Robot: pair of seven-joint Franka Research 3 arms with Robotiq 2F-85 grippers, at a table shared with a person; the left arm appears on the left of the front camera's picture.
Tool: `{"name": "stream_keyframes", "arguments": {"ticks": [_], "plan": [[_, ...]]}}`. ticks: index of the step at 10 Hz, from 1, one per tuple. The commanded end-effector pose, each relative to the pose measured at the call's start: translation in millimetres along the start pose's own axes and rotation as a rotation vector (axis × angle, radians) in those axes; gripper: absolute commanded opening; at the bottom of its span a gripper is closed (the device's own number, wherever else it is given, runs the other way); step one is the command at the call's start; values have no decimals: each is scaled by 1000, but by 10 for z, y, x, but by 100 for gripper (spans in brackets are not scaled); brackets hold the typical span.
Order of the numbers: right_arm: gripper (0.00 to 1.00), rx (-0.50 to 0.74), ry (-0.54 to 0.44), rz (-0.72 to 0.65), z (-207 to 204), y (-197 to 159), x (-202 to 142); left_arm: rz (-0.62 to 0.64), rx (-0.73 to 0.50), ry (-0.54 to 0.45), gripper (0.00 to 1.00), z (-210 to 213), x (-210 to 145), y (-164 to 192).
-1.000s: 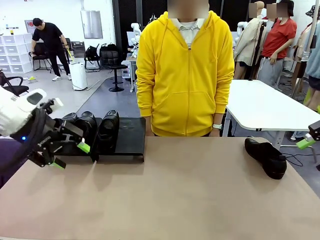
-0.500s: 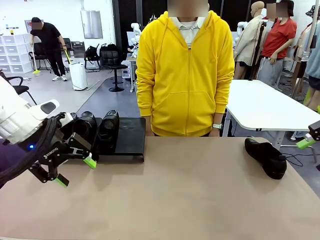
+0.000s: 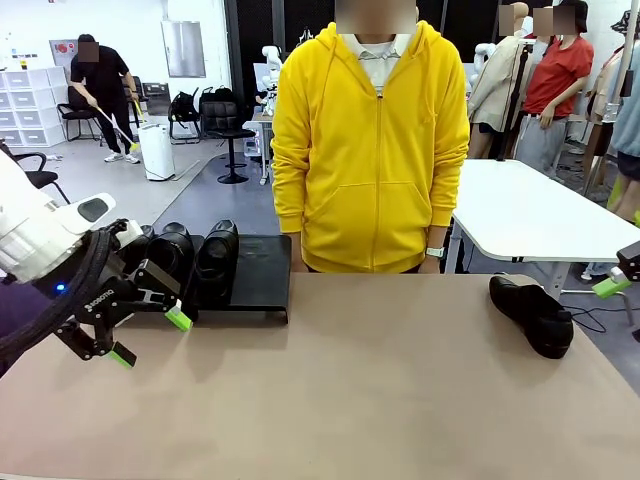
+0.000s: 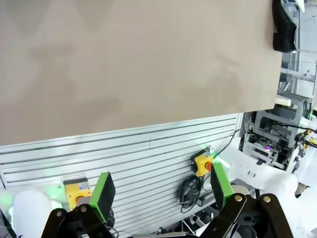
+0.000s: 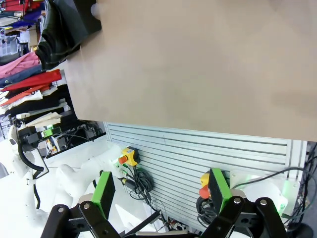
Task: Organize the shoes by placing them on the stand.
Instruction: Pick up one Shoe and place it in the middle of the table.
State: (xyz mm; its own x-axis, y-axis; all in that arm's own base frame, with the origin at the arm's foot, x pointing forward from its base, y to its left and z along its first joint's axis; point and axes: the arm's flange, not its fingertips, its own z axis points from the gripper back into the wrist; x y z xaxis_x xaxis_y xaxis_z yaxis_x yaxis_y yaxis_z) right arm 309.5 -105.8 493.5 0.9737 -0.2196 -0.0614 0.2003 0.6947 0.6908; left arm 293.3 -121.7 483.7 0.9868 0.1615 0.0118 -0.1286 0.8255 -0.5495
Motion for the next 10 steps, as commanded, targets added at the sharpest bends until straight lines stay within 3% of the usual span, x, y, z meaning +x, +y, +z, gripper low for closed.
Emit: {"name": "stream_keyframes", "arguments": {"ticks": [1, 2, 3, 6, 7, 10], "plan": [[100, -1, 5, 20, 27, -12, -2, 3, 5, 4, 100, 15, -10, -6], [100, 0, 0, 0, 0, 0, 0, 3, 5, 4, 100, 15, -10, -6], [100, -135, -114, -30, -35, 146, 20, 3, 5, 4, 100, 15, -10, -6], [100, -445, -107, 103, -368, 602, 1168, 3, 5, 4, 100, 15, -10, -6], [100, -497, -171, 132, -666, 566, 1547, 3, 5, 4, 100, 15, -10, -6], [100, -622, -346, 242, -1130, 365, 2059, 3, 5, 4, 100, 15, -10, -6]]}}
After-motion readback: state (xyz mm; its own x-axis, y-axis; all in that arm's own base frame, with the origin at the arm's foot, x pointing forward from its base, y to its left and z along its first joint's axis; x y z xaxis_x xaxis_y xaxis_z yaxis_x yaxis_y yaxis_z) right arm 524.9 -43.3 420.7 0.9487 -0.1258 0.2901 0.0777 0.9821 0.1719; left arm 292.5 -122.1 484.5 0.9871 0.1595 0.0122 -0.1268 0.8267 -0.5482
